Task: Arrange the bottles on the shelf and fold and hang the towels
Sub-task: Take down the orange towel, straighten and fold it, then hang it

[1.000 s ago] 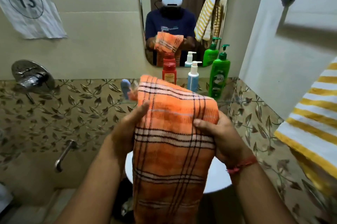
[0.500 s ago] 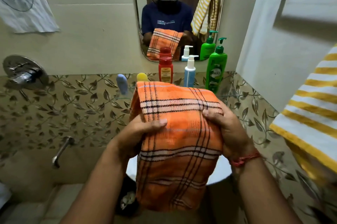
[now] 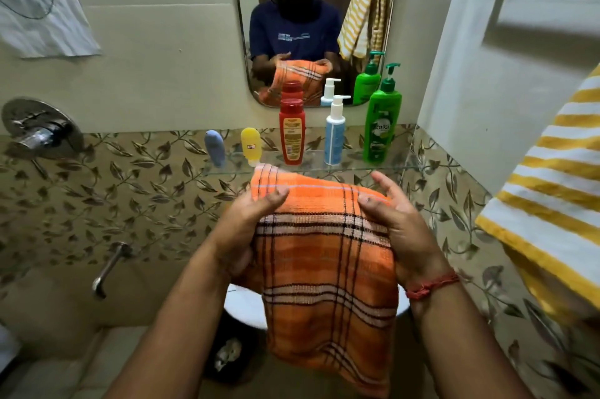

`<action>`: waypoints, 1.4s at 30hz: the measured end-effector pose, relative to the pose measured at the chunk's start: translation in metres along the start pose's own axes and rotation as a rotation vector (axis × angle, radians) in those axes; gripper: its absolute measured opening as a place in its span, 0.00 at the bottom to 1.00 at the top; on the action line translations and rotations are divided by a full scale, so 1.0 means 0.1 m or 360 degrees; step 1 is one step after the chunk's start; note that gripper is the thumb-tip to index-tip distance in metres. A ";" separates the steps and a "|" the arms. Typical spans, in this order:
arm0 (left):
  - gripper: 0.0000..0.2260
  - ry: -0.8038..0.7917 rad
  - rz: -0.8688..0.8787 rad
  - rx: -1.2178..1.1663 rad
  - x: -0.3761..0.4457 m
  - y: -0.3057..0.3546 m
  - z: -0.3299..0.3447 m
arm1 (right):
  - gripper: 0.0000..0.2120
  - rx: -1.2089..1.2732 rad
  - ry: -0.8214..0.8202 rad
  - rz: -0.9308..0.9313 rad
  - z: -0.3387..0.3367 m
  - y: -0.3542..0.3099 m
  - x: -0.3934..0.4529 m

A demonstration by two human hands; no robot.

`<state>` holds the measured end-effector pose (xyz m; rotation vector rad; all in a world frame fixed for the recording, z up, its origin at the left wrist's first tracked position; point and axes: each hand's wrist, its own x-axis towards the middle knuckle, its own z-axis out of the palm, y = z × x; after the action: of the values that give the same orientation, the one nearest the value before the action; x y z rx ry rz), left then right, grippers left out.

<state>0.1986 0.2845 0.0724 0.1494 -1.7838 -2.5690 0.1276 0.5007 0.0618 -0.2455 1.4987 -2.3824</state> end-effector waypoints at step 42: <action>0.16 0.0789 0.1283 0.1465 0.65 0.66 0.02 | 0.14 -0.2122 0.0810 -0.1551 0.60 -0.66 0.14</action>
<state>0.1309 0.2588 0.1302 0.0388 -2.0473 -0.9807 0.1215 0.4715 0.1472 -0.8247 3.6632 -1.4183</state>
